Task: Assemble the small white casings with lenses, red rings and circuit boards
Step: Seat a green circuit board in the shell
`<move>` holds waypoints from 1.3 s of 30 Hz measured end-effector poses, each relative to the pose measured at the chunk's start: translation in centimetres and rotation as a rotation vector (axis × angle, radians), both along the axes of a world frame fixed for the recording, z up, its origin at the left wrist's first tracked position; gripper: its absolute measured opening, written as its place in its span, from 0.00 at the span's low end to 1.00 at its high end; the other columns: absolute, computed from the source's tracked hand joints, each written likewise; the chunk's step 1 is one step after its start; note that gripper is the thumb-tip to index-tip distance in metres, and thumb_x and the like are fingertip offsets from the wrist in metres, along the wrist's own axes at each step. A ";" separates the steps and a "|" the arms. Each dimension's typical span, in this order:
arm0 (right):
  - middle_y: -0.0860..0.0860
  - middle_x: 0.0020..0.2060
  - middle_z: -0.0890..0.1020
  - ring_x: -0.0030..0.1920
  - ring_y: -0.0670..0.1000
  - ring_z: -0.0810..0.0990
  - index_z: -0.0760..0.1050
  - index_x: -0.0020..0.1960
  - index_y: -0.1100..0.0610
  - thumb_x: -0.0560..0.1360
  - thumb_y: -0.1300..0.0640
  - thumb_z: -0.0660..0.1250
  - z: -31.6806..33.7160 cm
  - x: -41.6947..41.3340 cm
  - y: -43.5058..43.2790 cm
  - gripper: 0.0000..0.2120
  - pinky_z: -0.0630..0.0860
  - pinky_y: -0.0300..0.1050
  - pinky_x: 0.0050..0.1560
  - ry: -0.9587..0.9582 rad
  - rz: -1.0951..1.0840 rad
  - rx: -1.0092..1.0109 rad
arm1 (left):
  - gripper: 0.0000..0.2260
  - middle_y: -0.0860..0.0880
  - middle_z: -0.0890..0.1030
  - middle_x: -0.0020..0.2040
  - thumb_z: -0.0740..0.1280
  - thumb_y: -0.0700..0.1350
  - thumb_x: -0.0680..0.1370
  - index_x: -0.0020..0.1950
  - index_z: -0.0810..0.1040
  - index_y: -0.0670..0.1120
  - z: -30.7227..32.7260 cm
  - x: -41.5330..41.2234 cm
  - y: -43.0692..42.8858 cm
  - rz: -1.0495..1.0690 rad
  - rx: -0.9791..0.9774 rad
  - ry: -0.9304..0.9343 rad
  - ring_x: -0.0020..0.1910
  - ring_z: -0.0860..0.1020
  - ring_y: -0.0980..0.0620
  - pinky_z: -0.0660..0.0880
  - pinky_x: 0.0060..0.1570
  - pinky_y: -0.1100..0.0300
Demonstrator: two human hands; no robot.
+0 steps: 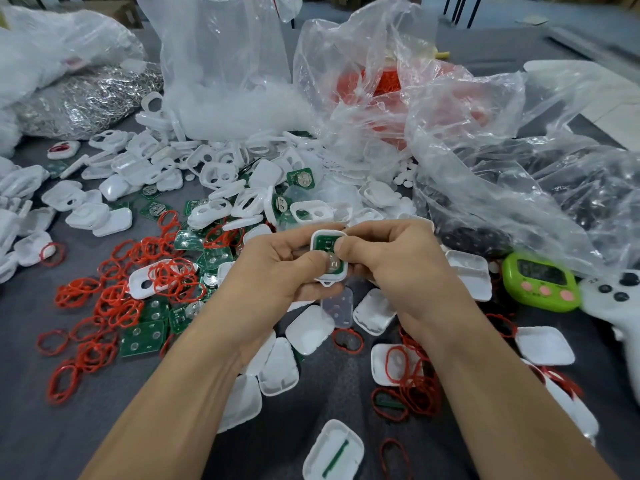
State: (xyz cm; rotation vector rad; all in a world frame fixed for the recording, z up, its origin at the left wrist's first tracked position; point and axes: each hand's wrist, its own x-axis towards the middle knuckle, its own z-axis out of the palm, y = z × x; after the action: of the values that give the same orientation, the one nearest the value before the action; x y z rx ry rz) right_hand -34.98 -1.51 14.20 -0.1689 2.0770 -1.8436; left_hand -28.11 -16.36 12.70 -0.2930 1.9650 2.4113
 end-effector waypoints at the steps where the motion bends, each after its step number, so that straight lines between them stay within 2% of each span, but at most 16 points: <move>1: 0.50 0.32 0.86 0.28 0.44 0.82 0.87 0.34 0.50 0.72 0.65 0.77 -0.1 0.1 -0.1 0.12 0.77 0.35 0.32 0.006 -0.013 0.007 | 0.16 0.42 0.87 0.55 0.63 0.31 0.82 0.66 0.82 0.43 0.0 0.0 0.0 -0.001 -0.004 0.001 0.52 0.86 0.47 0.83 0.47 0.58; 5: 0.51 0.32 0.87 0.33 0.51 0.86 0.87 0.38 0.51 0.68 0.62 0.79 -0.5 0.2 -0.3 0.06 0.82 0.48 0.39 0.044 -0.119 0.090 | 0.16 0.41 0.87 0.55 0.63 0.31 0.82 0.66 0.82 0.43 -0.2 0.0 0.1 -0.001 -0.022 -0.004 0.54 0.86 0.45 0.84 0.51 0.53; 7: 0.49 0.32 0.87 0.34 0.50 0.86 0.87 0.38 0.48 0.69 0.59 0.79 -0.5 0.3 -0.3 0.07 0.83 0.50 0.42 0.082 -0.099 0.132 | 0.16 0.41 0.86 0.56 0.63 0.31 0.82 0.66 0.82 0.43 -0.2 -0.1 0.1 0.003 -0.007 -0.015 0.54 0.86 0.46 0.84 0.50 0.55; 9: 0.45 0.33 0.87 0.35 0.47 0.86 0.87 0.40 0.46 0.70 0.56 0.79 -0.1 0.5 -0.1 0.05 0.83 0.46 0.41 0.134 -0.053 0.156 | 0.16 0.42 0.86 0.56 0.63 0.30 0.81 0.65 0.82 0.43 -0.1 -0.2 0.1 0.027 0.050 -0.039 0.53 0.86 0.47 0.84 0.49 0.56; 10: 0.43 0.35 0.87 0.36 0.44 0.86 0.87 0.42 0.46 0.70 0.55 0.79 0.2 0.7 0.0 0.04 0.82 0.42 0.40 0.181 -0.048 0.157 | 0.16 0.42 0.86 0.56 0.63 0.30 0.81 0.63 0.83 0.43 0.0 -0.2 0.0 0.047 0.092 -0.052 0.52 0.86 0.48 0.84 0.49 0.56; 12: 0.43 0.35 0.86 0.36 0.42 0.85 0.87 0.46 0.46 0.69 0.56 0.80 0.6 0.9 0.3 0.08 0.79 0.35 0.36 0.361 -0.075 0.193 | 0.15 0.42 0.86 0.56 0.63 0.31 0.81 0.61 0.84 0.43 0.1 -0.4 0.0 0.081 0.165 -0.072 0.51 0.86 0.48 0.84 0.50 0.55; 14: 0.45 0.34 0.84 0.36 0.42 0.82 0.86 0.43 0.45 0.67 0.58 0.81 1.1 1.1 0.6 0.10 0.77 0.33 0.36 0.556 -0.086 0.259 | 0.14 0.41 0.87 0.54 0.63 0.31 0.81 0.61 0.84 0.41 0.2 -0.5 0.0 0.095 0.188 -0.087 0.46 0.86 0.50 0.84 0.52 0.53; 16: 0.43 0.38 0.83 0.42 0.39 0.80 0.86 0.41 0.43 0.66 0.59 0.82 1.3 1.3 0.6 0.12 0.73 0.27 0.41 0.666 -0.051 0.321 | 0.15 0.40 0.87 0.53 0.62 0.31 0.81 0.62 0.84 0.41 0.3 -0.5 -0.1 0.087 0.200 -0.095 0.42 0.85 0.53 0.84 0.51 0.53; 18: 0.38 0.42 0.82 0.47 0.38 0.77 0.87 0.43 0.44 0.65 0.60 0.82 1.3 1.4 0.4 0.13 0.69 0.22 0.47 0.716 -0.001 0.381 | 0.15 0.39 0.86 0.54 0.61 0.33 0.82 0.62 0.84 0.41 0.3 -0.5 -0.1 0.072 0.238 -0.101 0.45 0.86 0.51 0.84 0.48 0.56; 21: 0.39 0.41 0.82 0.50 0.42 0.75 0.88 0.45 0.49 0.64 0.61 0.83 1.0 1.3 0.2 0.13 0.67 0.22 0.53 0.785 0.017 0.457 | 0.15 0.38 0.86 0.54 0.59 0.36 0.84 0.63 0.83 0.40 0.4 -0.5 -0.1 0.076 0.288 -0.102 0.47 0.86 0.49 0.83 0.45 0.57; 25: 0.45 0.41 0.86 0.47 0.45 0.76 0.88 0.45 0.52 0.63 0.60 0.83 0.5 1.3 0.2 0.12 0.68 0.28 0.50 0.898 0.005 0.500 | 0.15 0.38 0.86 0.55 0.59 0.35 0.84 0.62 0.84 0.40 0.2 -0.4 -0.1 0.076 0.307 -0.102 0.48 0.86 0.49 0.83 0.45 0.57; 27: 0.46 0.40 0.86 0.46 0.47 0.77 0.88 0.45 0.53 0.64 0.59 0.83 0.3 1.5 0.0 0.11 0.70 0.32 0.50 0.949 -0.005 0.516 | 0.14 0.39 0.86 0.57 0.60 0.36 0.84 0.63 0.84 0.41 0.1 -0.4 -0.2 0.067 0.291 -0.110 0.50 0.86 0.49 0.84 0.48 0.55; 32: 0.45 0.38 0.84 0.43 0.49 0.78 0.87 0.43 0.52 0.66 0.59 0.80 0.1 1.7 -0.1 0.07 0.73 0.36 0.47 1.051 -0.055 0.484 | 0.14 0.39 0.86 0.55 0.63 0.38 0.81 0.62 0.84 0.40 0.5 -0.5 -0.3 0.056 0.367 -0.122 0.46 0.86 0.50 0.83 0.46 0.56; 36: 0.43 0.38 0.84 0.42 0.46 0.78 0.87 0.42 0.52 0.67 0.58 0.81 0.2 1.8 -0.2 0.06 0.74 0.34 0.45 1.059 -0.112 0.390 | 0.19 0.38 0.85 0.59 0.65 0.42 0.77 0.65 0.81 0.38 0.8 -0.4 -0.6 0.018 0.470 -0.149 0.53 0.85 0.46 0.84 0.53 0.52; 39: 0.41 0.39 0.85 0.39 0.45 0.82 0.87 0.43 0.50 0.66 0.57 0.80 0.3 1.7 0.0 0.07 0.79 0.34 0.42 0.880 -0.110 0.184 | 0.16 0.39 0.85 0.57 0.64 0.42 0.79 0.64 0.81 0.38 1.0 -0.3 -0.6 0.001 0.530 -0.141 0.54 0.86 0.45 0.84 0.53 0.51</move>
State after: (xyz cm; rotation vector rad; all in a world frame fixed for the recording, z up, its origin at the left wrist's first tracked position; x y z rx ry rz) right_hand -33.26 -1.56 14.54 -0.9834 2.8420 -1.8007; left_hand -28.38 -16.99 13.71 -0.4256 1.2071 2.7015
